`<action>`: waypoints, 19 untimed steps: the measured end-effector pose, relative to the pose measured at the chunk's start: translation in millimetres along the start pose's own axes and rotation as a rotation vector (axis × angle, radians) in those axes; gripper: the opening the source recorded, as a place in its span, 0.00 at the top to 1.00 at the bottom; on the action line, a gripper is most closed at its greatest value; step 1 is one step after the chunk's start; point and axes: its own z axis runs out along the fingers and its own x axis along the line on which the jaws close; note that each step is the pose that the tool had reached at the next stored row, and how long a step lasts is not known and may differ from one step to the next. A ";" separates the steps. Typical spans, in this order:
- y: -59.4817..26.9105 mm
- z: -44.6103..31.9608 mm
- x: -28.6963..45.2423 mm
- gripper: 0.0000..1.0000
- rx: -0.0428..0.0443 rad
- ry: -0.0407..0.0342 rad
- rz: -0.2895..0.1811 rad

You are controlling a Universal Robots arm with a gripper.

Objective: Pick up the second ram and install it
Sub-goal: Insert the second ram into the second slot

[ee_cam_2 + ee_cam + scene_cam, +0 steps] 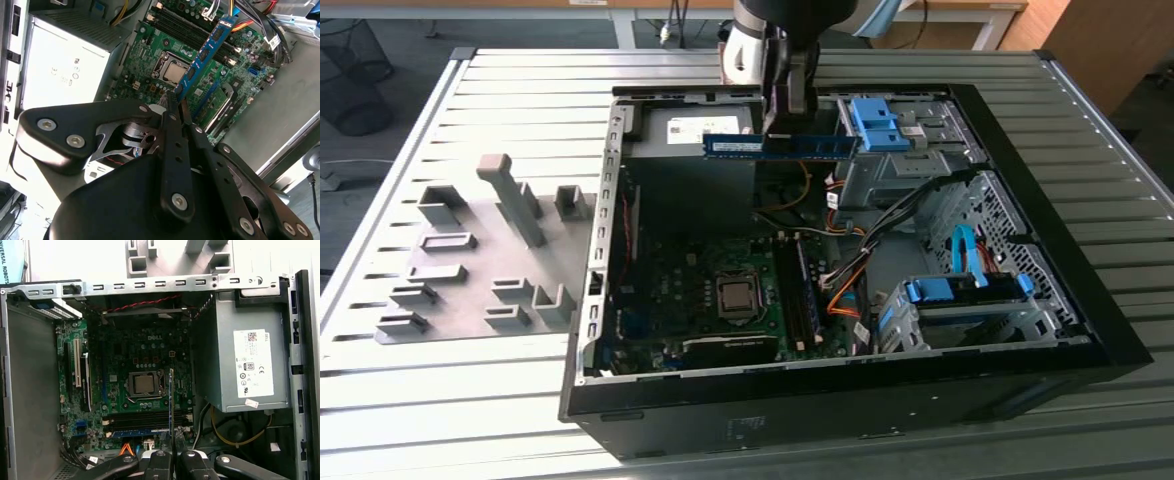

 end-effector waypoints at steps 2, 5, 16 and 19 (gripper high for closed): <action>0.0 0.0 0.0 0.86 0.0001 -0.0001 0.003; 0.0 0.0 0.0 0.86 0.0002 -0.0001 0.007; 0.0 0.0 0.0 0.86 0.0013 -0.0007 0.040; 0.0 0.0 0.0 0.86 0.0014 -0.0008 0.044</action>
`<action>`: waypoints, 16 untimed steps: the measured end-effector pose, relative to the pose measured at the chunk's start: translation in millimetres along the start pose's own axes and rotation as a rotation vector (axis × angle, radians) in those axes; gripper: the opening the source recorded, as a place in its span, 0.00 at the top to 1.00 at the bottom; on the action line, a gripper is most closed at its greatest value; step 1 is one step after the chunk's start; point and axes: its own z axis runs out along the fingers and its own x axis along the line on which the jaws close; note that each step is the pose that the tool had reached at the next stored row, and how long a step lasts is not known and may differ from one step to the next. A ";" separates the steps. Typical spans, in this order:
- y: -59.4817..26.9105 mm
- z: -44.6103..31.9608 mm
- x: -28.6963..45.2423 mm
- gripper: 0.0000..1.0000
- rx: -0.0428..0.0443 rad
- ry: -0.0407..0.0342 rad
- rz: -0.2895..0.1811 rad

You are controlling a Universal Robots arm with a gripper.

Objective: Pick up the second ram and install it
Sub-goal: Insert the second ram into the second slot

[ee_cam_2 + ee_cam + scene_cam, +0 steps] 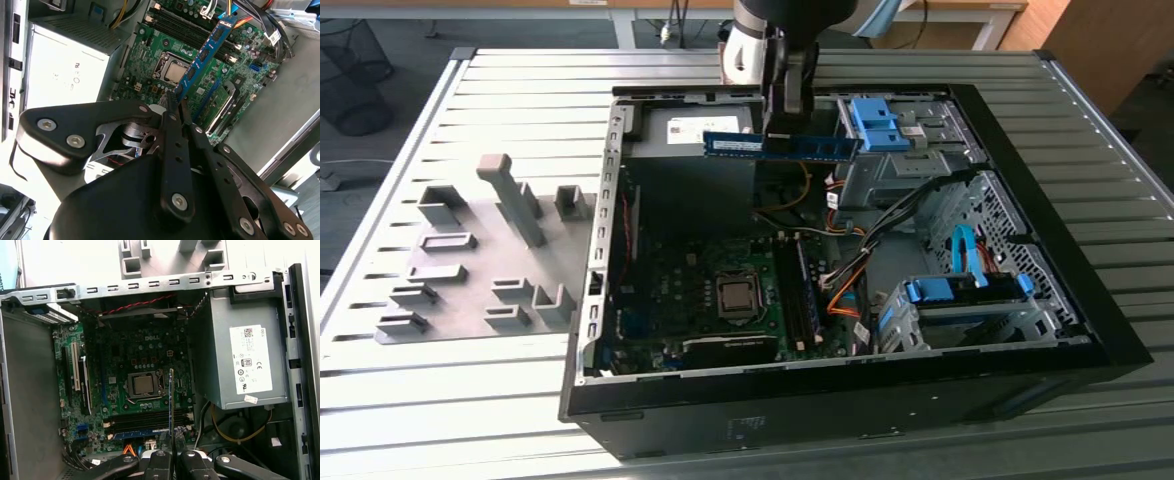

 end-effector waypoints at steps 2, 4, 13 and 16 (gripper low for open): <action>0.0 0.0 0.0 0.86 0.0001 0.0000 0.003; 0.0 0.0 0.0 0.86 0.0002 -0.0001 0.005; 0.0 0.0 0.0 0.86 0.0008 -0.0004 0.024; 0.0 0.0 0.0 0.86 0.0011 -0.0005 0.032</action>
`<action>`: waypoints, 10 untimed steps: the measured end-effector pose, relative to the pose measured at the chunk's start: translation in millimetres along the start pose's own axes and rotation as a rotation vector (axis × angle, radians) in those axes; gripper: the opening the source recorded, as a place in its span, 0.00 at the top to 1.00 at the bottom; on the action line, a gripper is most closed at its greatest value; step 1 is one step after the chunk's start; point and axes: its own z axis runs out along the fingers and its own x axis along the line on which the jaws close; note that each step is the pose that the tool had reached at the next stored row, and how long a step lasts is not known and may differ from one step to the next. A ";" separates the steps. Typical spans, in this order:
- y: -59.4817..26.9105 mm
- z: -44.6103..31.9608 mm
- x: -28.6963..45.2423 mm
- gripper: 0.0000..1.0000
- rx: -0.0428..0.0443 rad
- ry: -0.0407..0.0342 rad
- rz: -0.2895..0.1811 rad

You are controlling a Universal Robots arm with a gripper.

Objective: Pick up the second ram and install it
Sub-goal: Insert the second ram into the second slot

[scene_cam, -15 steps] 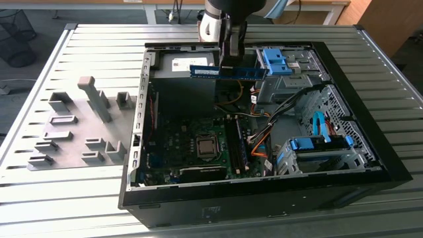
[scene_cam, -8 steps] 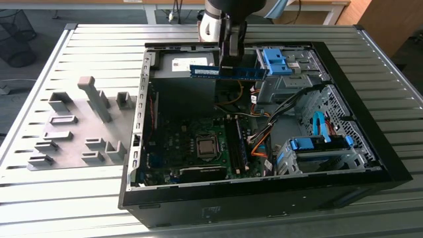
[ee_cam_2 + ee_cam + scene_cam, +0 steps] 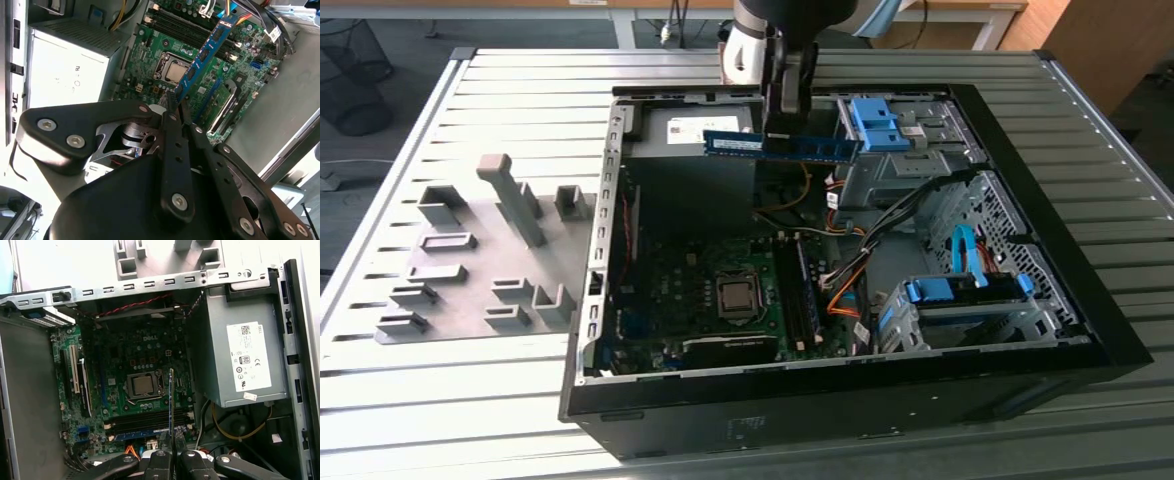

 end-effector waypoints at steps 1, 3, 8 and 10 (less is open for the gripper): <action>0.0 0.0 0.0 0.86 0.0001 -0.0001 0.003; 0.0 0.0 0.0 0.86 0.0003 -0.0002 0.009; 0.0 0.0 0.0 0.86 0.0007 -0.0004 0.024; 0.0 0.0 0.0 0.86 0.0009 -0.0005 0.029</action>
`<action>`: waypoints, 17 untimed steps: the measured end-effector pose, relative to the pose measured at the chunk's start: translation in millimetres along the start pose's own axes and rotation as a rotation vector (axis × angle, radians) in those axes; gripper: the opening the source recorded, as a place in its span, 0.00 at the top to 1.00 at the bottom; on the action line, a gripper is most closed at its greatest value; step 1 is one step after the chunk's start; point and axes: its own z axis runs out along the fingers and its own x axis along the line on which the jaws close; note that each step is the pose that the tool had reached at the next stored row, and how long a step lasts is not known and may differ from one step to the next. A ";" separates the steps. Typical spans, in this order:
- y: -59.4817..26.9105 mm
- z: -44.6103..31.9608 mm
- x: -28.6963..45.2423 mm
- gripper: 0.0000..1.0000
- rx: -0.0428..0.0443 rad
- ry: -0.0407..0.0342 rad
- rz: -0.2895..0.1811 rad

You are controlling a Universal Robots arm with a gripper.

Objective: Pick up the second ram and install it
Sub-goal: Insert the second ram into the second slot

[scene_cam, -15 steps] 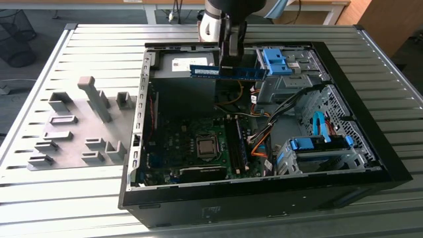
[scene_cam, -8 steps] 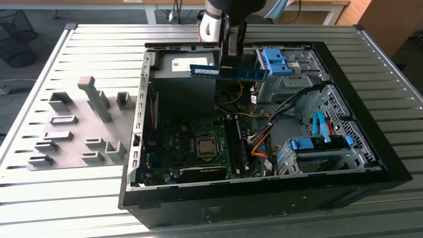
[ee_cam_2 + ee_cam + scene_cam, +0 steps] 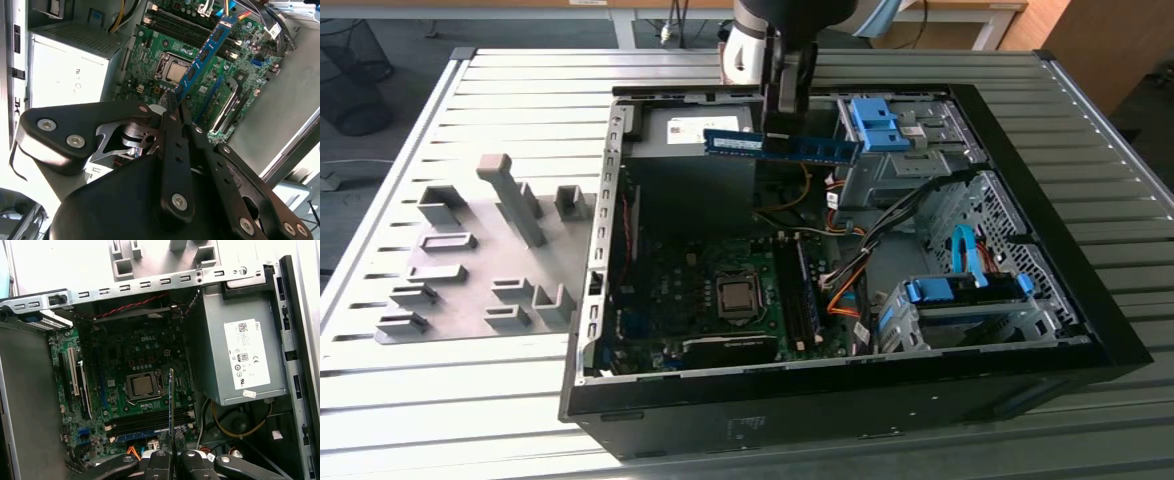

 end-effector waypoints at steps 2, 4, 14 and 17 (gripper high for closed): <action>0.0 0.0 0.0 0.86 0.0002 -0.0001 0.006; 0.0 0.0 0.0 0.86 0.0004 -0.0002 0.012; 0.0 0.0 0.0 0.86 0.0011 -0.0006 0.033; 0.0 0.0 0.0 0.86 0.0012 -0.0007 0.036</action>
